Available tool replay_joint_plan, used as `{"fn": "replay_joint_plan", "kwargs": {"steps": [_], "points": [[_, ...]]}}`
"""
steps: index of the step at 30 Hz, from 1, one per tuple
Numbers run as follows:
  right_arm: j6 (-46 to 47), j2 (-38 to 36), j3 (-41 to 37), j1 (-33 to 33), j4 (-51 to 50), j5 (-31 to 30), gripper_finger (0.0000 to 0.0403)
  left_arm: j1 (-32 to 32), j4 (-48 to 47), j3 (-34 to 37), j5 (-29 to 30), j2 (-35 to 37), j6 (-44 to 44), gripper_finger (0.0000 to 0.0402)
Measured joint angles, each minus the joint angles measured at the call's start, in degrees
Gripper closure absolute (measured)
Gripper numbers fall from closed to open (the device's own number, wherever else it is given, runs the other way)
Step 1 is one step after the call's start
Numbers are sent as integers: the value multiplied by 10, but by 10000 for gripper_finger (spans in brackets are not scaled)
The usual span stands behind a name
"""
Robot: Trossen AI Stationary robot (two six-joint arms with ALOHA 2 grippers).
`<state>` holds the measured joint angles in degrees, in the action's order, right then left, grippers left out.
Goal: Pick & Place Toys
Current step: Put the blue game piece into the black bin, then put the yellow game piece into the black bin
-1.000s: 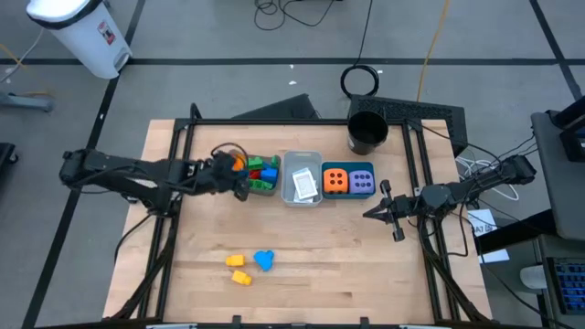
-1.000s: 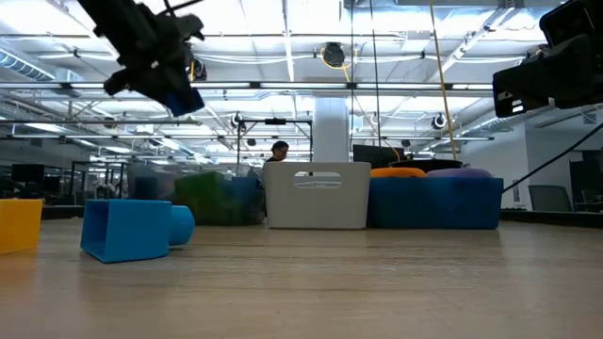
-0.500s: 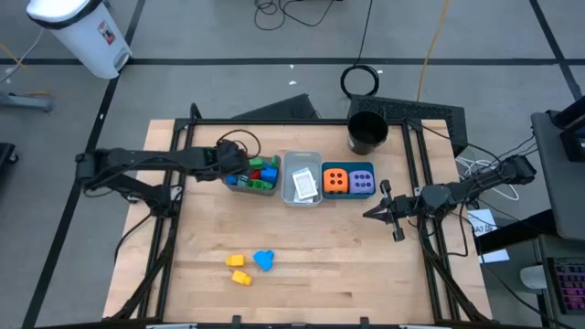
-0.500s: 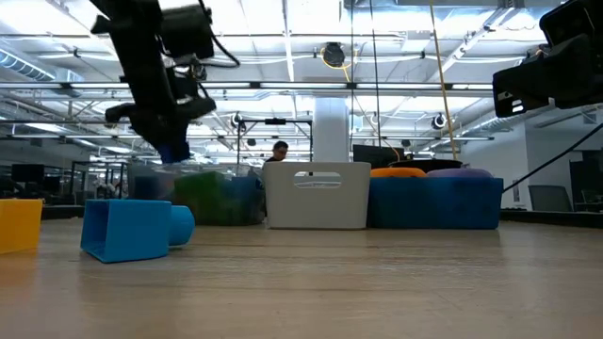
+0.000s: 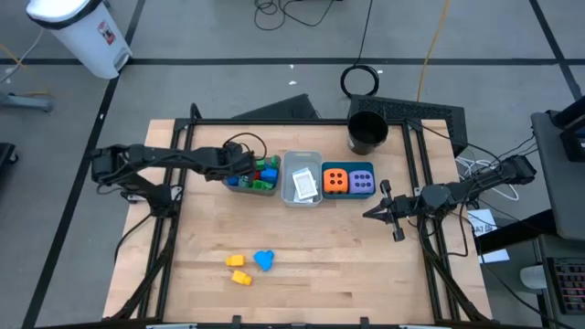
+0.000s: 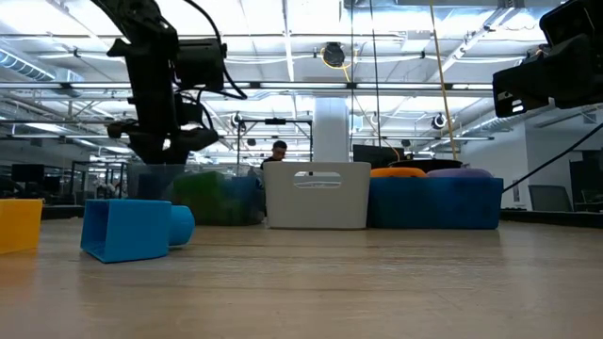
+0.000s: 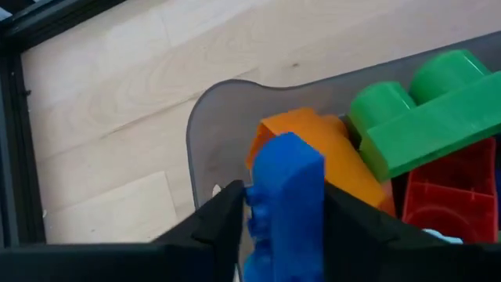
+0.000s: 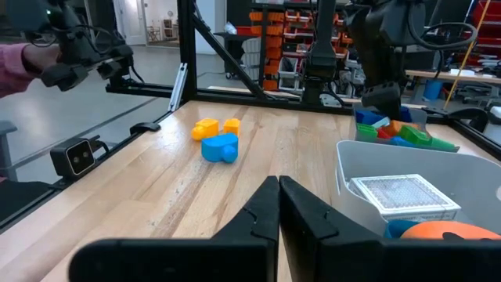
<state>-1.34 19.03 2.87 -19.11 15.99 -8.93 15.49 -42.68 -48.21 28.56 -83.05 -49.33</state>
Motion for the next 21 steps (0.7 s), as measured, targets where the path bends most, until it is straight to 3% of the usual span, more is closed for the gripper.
{"fn": "replay_joint_plan", "kwargs": {"steps": [6,10,16,21], "points": [[0,0,0,0,0,0,398,0,-5,0,-11,22,30,161],[0,0,0,0,0,0,399,0,-5,0,-35,52,60,127],[0,0,0,0,0,0,399,-12,-4,0,-82,126,61,109],[0,0,0,0,0,0,399,-77,13,0,-85,195,57,108]]}}
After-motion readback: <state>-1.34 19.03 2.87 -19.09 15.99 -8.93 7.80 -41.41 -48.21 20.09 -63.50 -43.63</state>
